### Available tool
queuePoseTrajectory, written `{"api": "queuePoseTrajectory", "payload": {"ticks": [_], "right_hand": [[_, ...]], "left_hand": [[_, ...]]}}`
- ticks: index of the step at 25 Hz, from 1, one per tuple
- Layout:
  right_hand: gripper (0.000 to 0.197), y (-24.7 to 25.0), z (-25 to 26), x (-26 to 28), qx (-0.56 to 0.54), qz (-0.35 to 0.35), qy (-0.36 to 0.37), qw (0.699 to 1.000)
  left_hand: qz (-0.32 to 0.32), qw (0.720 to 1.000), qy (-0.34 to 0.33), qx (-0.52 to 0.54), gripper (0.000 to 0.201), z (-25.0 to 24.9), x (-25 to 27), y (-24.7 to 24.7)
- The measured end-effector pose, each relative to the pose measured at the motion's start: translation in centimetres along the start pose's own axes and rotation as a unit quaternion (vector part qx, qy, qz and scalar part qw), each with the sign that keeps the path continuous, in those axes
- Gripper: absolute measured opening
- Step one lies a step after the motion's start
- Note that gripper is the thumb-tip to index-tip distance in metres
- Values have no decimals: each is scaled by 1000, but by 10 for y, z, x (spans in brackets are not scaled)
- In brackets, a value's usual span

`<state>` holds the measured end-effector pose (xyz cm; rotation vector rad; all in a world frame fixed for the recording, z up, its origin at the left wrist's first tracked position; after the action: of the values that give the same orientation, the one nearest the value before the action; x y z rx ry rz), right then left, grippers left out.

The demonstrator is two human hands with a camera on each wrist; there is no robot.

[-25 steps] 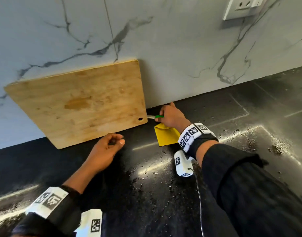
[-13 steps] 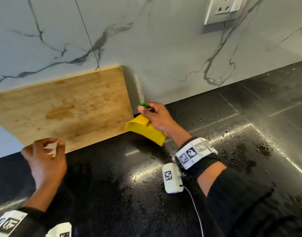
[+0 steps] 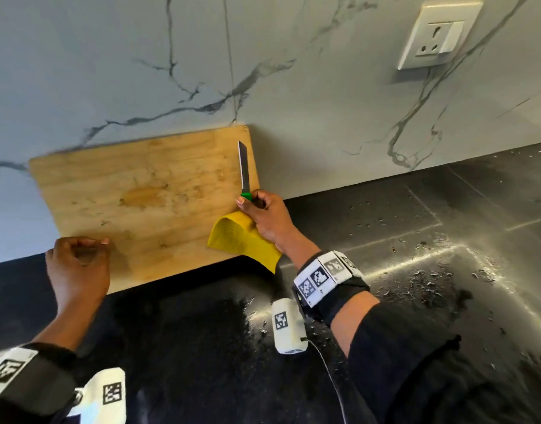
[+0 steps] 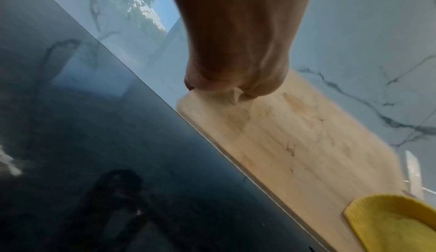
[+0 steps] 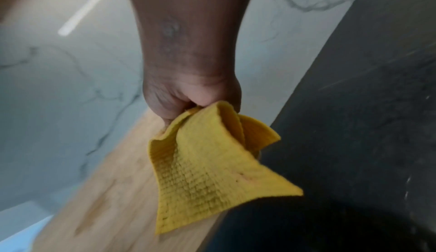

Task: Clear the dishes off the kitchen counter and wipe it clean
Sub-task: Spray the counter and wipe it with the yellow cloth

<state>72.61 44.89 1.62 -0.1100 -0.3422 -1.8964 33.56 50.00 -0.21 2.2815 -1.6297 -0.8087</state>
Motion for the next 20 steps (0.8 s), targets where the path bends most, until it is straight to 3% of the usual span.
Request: {"api": "queuePoseTrajectory", "payload": {"ticks": [4, 6, 10, 16, 20], "right_hand": [[24, -83, 9, 55, 81, 44, -16, 996], [29, -151, 12, 97, 122, 84, -15, 989], [33, -302, -5, 185, 171, 166, -31, 971], [32, -549, -3, 255, 219, 202, -35, 954], [30, -667, 6, 294, 251, 225, -38, 941]], "left_hand": [[-55, 997, 52, -2, 29, 33, 42, 105], [-72, 991, 105, -31, 31, 75, 60, 175], [-59, 976, 185, -96, 41, 169, 86, 326], [1, 964, 211, -161, 84, 283, 101, 522], [17, 957, 230, -178, 99, 334, 99, 610]]}}
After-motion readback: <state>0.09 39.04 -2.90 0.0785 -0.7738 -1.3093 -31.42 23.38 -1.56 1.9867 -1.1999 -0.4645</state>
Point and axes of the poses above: each hand's wrist, its own x-axis away from the middle knuckle, its own y-axis out of the back of the hand, z = x × y, the point moved 10 cm from there along -x, towards the middle knuckle, and after that the axes turned 11 degrees about -y, right-handed, at the moved point
